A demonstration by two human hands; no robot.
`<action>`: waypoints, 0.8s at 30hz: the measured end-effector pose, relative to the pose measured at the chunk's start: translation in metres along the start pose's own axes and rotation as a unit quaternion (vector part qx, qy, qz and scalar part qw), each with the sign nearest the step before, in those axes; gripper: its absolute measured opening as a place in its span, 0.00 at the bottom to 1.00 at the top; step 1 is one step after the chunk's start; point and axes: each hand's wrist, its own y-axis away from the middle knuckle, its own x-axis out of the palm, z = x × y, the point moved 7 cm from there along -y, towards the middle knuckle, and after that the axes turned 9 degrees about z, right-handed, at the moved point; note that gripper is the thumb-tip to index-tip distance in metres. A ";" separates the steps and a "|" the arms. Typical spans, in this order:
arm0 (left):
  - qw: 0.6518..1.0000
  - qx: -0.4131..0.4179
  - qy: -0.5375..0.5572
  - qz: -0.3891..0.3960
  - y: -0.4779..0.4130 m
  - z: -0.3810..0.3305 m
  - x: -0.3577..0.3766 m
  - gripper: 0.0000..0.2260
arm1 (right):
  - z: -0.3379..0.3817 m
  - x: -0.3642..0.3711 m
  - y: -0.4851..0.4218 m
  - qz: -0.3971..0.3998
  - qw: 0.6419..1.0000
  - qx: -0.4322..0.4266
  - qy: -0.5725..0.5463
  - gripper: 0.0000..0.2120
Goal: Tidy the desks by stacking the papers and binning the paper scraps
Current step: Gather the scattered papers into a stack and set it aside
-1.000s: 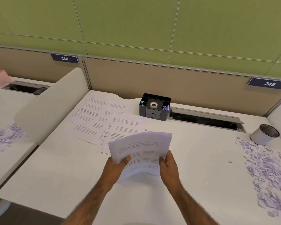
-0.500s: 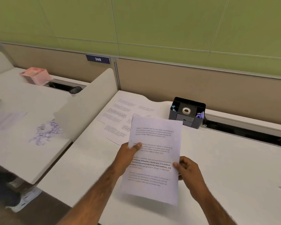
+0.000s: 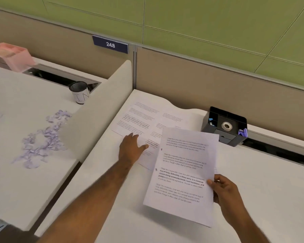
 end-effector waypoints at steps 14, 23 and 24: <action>0.988 0.007 -0.152 0.031 -0.050 0.029 0.030 0.42 | -0.010 0.012 0.003 -0.074 0.995 0.051 -0.034 0.05; 0.982 0.032 -0.187 -0.020 -0.050 0.018 0.025 0.31 | -0.009 0.018 -0.001 -0.084 0.995 0.048 -0.041 0.05; 0.980 0.038 -0.196 -0.022 -0.047 0.015 0.025 0.30 | -0.008 0.018 -0.001 -0.087 0.994 0.045 -0.043 0.05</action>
